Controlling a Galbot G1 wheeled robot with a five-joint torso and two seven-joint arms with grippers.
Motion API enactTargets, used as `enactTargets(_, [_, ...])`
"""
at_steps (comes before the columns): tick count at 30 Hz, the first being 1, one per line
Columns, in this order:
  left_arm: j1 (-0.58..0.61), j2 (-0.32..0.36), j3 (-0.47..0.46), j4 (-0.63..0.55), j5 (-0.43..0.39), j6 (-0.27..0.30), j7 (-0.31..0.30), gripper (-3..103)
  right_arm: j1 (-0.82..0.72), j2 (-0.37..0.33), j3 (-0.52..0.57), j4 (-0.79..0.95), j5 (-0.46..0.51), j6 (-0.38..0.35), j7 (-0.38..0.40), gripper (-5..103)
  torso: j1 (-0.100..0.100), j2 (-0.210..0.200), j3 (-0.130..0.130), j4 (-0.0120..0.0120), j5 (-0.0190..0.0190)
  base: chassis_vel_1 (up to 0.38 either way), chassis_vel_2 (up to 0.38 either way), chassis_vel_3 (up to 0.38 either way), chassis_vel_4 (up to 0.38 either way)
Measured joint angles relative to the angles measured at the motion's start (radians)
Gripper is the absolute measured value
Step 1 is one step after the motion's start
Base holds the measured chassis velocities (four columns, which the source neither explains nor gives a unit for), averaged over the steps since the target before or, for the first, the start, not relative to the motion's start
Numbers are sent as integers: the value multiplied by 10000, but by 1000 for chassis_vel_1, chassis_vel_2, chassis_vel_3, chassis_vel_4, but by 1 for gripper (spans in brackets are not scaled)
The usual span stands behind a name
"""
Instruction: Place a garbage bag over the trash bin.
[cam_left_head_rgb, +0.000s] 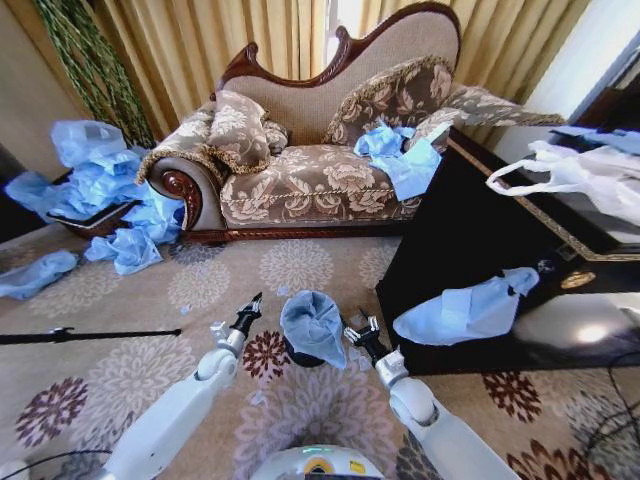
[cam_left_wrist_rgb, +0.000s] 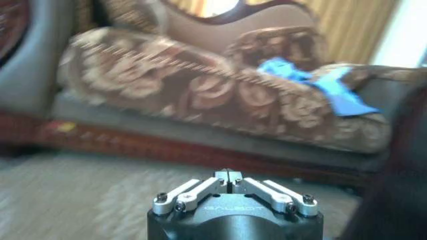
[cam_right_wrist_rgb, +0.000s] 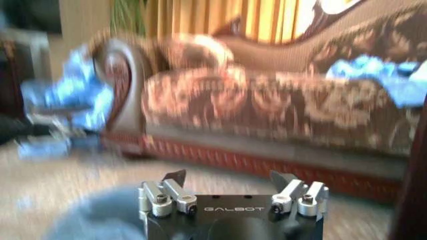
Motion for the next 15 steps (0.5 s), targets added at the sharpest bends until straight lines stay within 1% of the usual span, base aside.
enactTargets(1, [-63,123,145,-283,133,128,-91,0,-144,2,109,314,86,118,-78,89,0,0,0,-1,0,0,0,0,0])
enactTargets(2, [-63,123,145,-283,133,128,-91,0,-144,2,109,314,86,118,-78,89,0,0,0,-1,0,0,0,0,0])
enactTargets(4, [-280,543,565,-877,530,701,-409,0,-373,24,311,1175,315,419,-192,97,0,1,-1,-13,-4,0,0,0,0])
enactTargets(5, [-275,641,627,-946,673,827,-482,0,-314,33,259,1279,394,491,-201,99,0,1,-1,-11,-5,0,0,0,0])
enactTargets(6, [-396,810,893,-925,931,1005,-614,0,-238,70,242,1482,488,668,-220,100,0,0,0,12,5,0,0,0,0])
enactTargets(7, [-396,810,893,-925,931,1005,-614,0,-238,70,242,1482,488,668,-220,100,0,0,0,12,5,0,0,0,0])
enactTargets(8, [-599,919,1136,-848,1053,1130,-673,0,-248,91,269,1595,507,811,-222,100,0,0,0,15,3,0,0,0,0])
enactTargets(9, [-1046,1047,1631,-734,1096,1379,-725,0,-388,133,463,1762,484,1113,-222,100,0,0,0,13,-9,0,0,0,0])
enactTargets(10, [-1568,1139,2294,-616,1061,1620,-752,0,-622,166,668,1868,427,1266,-225,100,0,0,0,8,-2,0,0,0,0])
enactTargets(11, [-1568,1139,2294,-616,1061,1620,-752,0,-622,166,668,1868,427,1266,-225,100,0,0,0,8,-2,0,0,0,0])
enactTargets(12, [-2168,1175,3025,-461,962,1800,-753,0,-874,186,843,1951,384,1363,-226,100,0,0,1,-8,-1,0,0,0,0])
enactTargets(13, [-2824,1156,3799,-247,834,1943,-736,0,-1114,210,1046,1997,331,1460,-224,100,0,0,0,-9,-3,0,0,0,0])
enactTargets(14, [-3156,1121,4168,-121,752,2036,-733,0,-1245,233,1146,2010,297,1517,-223,100,0,0,0,-9,1,0,0,0,0])
enactTargets(15, [-3156,1121,4168,-121,752,2036,-733,0,-1245,233,1146,2010,297,1517,-223,100,0,0,0,-9,1,0,0,0,0])
